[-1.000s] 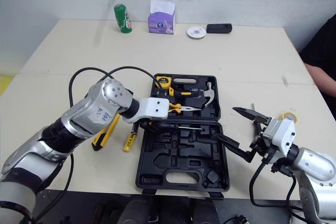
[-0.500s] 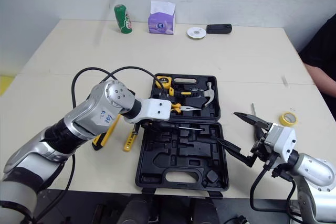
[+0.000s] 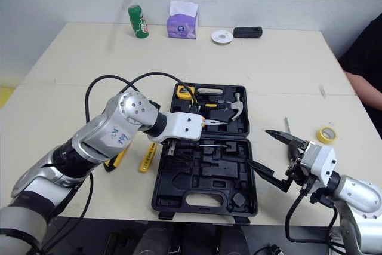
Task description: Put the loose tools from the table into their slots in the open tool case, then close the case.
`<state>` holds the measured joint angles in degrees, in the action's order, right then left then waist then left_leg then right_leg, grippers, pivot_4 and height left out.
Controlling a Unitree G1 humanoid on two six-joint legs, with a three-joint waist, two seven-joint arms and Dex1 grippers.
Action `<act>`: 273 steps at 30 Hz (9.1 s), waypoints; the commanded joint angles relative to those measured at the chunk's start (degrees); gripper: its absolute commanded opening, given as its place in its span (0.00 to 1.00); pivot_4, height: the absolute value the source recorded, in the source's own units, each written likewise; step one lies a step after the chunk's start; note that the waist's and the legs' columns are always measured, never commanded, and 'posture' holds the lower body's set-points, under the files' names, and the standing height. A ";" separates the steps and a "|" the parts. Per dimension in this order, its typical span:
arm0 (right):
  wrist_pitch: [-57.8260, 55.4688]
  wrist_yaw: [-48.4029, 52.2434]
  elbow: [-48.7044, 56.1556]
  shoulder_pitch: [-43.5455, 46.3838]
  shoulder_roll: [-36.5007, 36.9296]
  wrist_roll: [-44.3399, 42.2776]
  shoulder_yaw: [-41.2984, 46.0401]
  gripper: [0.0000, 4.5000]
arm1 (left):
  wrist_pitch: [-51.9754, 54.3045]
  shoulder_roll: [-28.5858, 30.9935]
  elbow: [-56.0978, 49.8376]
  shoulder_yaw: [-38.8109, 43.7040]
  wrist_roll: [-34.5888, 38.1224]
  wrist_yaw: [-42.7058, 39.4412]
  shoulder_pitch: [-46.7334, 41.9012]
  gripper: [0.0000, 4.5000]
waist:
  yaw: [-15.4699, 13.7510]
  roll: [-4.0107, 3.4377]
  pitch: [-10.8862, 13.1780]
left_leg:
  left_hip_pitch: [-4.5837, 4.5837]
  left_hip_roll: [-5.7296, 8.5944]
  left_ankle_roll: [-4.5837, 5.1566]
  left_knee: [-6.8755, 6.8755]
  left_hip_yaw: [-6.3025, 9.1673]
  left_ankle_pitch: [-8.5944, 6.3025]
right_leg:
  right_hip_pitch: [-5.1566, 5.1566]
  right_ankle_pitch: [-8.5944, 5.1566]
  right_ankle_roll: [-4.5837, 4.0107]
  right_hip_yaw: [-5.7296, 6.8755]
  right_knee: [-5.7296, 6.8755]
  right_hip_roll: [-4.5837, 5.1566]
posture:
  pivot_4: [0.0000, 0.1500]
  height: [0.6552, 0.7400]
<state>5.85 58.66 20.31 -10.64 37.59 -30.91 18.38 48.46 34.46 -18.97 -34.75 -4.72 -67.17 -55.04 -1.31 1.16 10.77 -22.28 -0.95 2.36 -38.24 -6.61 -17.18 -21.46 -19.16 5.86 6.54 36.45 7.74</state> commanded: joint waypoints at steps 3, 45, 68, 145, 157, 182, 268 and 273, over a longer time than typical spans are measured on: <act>-0.29 -0.69 2.31 -0.80 0.20 -1.13 1.44 1.00 | -4.39 -3.75 3.45 10.80 6.57 3.32 2.42 0.99 | -0.04 -0.01 0.00 | 0.02 0.01 0.00 -0.01 0.00 0.00 | 0.01 0.00 0.00 0.00 0.00 -0.02 | 1.00 1.00; -4.95 -7.96 9.86 -8.32 0.82 -1.23 7.16 1.00 | -23.86 -9.50 20.69 13.26 7.17 11.17 23.23 0.00 | -0.08 -0.09 -0.06 | 0.13 0.04 0.01 0.02 0.02 -0.03 | 0.09 0.02 0.04 -0.01 -0.08 0.14 | 1.00 1.00; -6.43 -9.25 8.57 -3.61 0.67 0.05 5.91 1.00 | -17.61 -11.87 30.36 5.34 2.27 17.40 24.83 0.00 | -0.20 -0.84 -1.87 | 1.23 -0.09 0.04 0.24 0.06 -0.66 | 1.28 0.02 0.03 0.02 -0.72 0.19 | 1.00 1.00; 8.15 -17.20 -21.22 -17.04 -4.25 -3.46 23.60 1.00 | -37.42 4.44 13.46 59.06 35.76 22.34 48.33 0.99 | 1.19 -1.07 -0.48 | 1.11 -0.08 -0.84 1.83 -0.15 -0.57 | 0.62 -0.08 -0.18 -0.03 -1.35 0.26 | 1.00 1.00; -56.09 -42.28 11.86 -17.80 21.97 -40.67 28.40 1.00 | -27.48 4.03 1.20 40.55 41.97 8.76 37.20 0.99 | 1.03 -0.89 -0.33 | 0.96 -0.20 -0.51 1.82 -0.24 -0.27 | 0.46 -0.07 -0.17 -0.15 -1.32 -0.11 | 1.00 1.00; -81.76 -50.29 -9.69 21.54 32.76 -39.39 -3.11 1.00 | -25.97 -0.80 -5.39 31.68 42.86 3.71 35.36 0.99 | -0.05 -0.72 -0.23 | -0.13 -0.21 -0.17 0.70 -0.13 -0.20 | -0.05 0.10 0.10 -0.01 -1.24 -0.20 | 1.00 1.00; -66.48 8.40 12.18 59.45 23.67 14.79 -50.39 0.22 | -33.23 10.89 -1.47 47.23 39.00 1.19 56.13 1.00 | 2.89 -0.83 -0.18 | -0.08 -0.22 -0.31 0.69 -0.03 -0.36 | -0.23 -0.02 -0.13 0.08 -0.90 0.08 | 1.00 1.00; -65.68 8.29 11.78 60.11 22.57 16.89 -51.85 0.22 | -31.44 10.63 -2.46 46.70 39.59 2.66 55.40 1.00 | 2.88 -0.84 -0.18 | -0.08 -0.21 -0.32 0.69 -0.03 -0.36 | -0.22 -0.02 -0.13 0.09 -0.89 0.08 | 1.00 1.00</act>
<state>-60.16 66.87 30.96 48.15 60.40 -14.92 -33.59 16.65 44.93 -19.62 10.91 33.57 -65.09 0.70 1.57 0.32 10.59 -22.36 -1.16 2.05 -37.56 -6.65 -17.54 -21.68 -19.18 5.74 6.63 35.56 7.83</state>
